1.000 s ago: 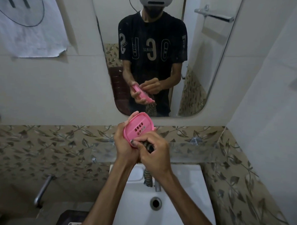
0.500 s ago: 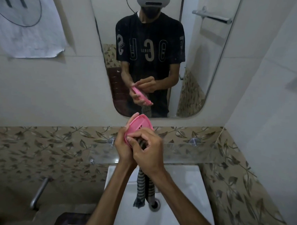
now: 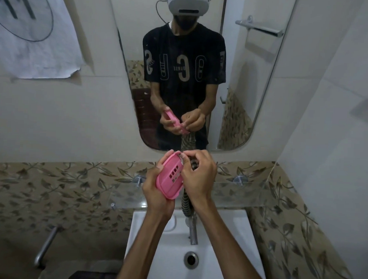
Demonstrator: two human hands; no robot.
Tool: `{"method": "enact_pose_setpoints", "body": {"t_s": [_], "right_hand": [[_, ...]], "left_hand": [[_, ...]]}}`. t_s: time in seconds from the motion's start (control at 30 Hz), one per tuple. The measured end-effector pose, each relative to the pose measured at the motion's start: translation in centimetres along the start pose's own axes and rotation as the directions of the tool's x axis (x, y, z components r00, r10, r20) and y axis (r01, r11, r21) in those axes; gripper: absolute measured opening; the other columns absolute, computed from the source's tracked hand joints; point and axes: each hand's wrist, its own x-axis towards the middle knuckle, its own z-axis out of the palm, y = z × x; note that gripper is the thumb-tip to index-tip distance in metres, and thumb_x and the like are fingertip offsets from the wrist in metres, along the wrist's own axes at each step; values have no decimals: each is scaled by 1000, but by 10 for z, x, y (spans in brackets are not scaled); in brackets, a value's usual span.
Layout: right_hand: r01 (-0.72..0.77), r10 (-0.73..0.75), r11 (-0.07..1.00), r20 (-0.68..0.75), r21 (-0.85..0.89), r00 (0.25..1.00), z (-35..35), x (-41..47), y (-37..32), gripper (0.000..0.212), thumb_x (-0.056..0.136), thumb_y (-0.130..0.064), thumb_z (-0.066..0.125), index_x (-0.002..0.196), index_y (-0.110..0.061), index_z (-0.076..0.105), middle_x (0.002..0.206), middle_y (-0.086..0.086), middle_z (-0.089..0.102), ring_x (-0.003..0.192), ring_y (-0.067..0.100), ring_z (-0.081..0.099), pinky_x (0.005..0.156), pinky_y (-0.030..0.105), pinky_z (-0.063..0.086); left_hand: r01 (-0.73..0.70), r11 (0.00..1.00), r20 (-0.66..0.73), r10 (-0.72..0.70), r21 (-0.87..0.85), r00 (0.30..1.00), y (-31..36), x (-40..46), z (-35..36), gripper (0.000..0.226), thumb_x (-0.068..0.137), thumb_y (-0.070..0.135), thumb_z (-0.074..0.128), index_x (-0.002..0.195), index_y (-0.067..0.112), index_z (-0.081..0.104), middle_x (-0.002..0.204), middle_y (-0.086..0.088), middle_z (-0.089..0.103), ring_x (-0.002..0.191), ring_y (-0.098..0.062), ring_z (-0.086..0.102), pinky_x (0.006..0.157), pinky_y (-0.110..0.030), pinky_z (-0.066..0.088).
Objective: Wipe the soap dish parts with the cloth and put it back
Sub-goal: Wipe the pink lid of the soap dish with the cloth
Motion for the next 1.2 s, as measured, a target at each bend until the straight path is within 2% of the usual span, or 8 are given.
{"method": "enact_pose_setpoints", "body": {"t_s": [0.23,0.4,0.57,0.73,0.87,1.0,1.1,1.2], "right_hand": [[-244,242,970,119,1,963,-9,-29,15,2,94,-14,76,94,-13,78,89,-3,76,81,6,70,72,13,55],[-437,387,879,250,190,888,-7,-44,12,10,94,-13,78,93,-22,79,81,-10,78,74,4,76,67,22,64],[-597,484,732,366,329,795,-8,-47,9,9,95,-9,76,93,-17,81,86,1,82,78,11,78,70,21,62],[-698,529,586,459,411,714,-10,-53,7,8,95,-6,76,91,-11,80,84,7,82,72,13,77,62,21,60],[-744,499,499,555,444,666,-13,-56,10,9,96,-5,72,96,-8,80,94,12,82,85,20,79,70,25,62],[-780,537,404,567,477,625,-13,-60,17,17,96,0,68,90,-11,80,88,13,80,78,22,77,66,28,62],[-817,606,418,549,397,576,-10,-63,24,19,96,-5,67,86,-14,80,82,14,78,75,27,73,65,32,62],[-844,633,463,565,272,529,-5,-72,32,22,98,-30,70,93,-12,82,87,22,79,75,31,73,63,31,61]], "left_hand": [[-68,993,-40,72,100,997,-5,-3,-4,54,87,39,58,137,21,67,129,-14,71,105,-25,71,72,-34,61],[-162,950,-65,185,267,981,-10,1,-5,49,93,30,49,137,15,63,140,-16,63,129,-42,59,100,-59,54],[-296,802,56,314,519,948,-15,8,-14,56,90,38,51,138,11,61,133,2,66,124,-15,61,100,-33,54],[-310,757,106,307,575,946,-26,10,-31,51,90,34,50,136,13,61,128,19,67,122,-9,61,101,-28,51],[-285,755,106,277,591,955,-32,5,-43,53,91,33,53,138,11,62,137,1,66,129,-18,61,106,-34,52],[-284,728,133,259,624,957,-38,-4,-57,55,91,34,58,143,16,58,146,-4,60,138,-21,55,111,-42,51],[-315,639,202,245,702,948,-40,-9,-71,59,92,34,63,147,14,53,150,-4,56,141,-27,52,111,-53,50],[-395,473,325,225,788,918,-39,-12,-89,65,91,33,69,150,14,50,152,-1,53,142,-26,51,114,-49,48]]}}
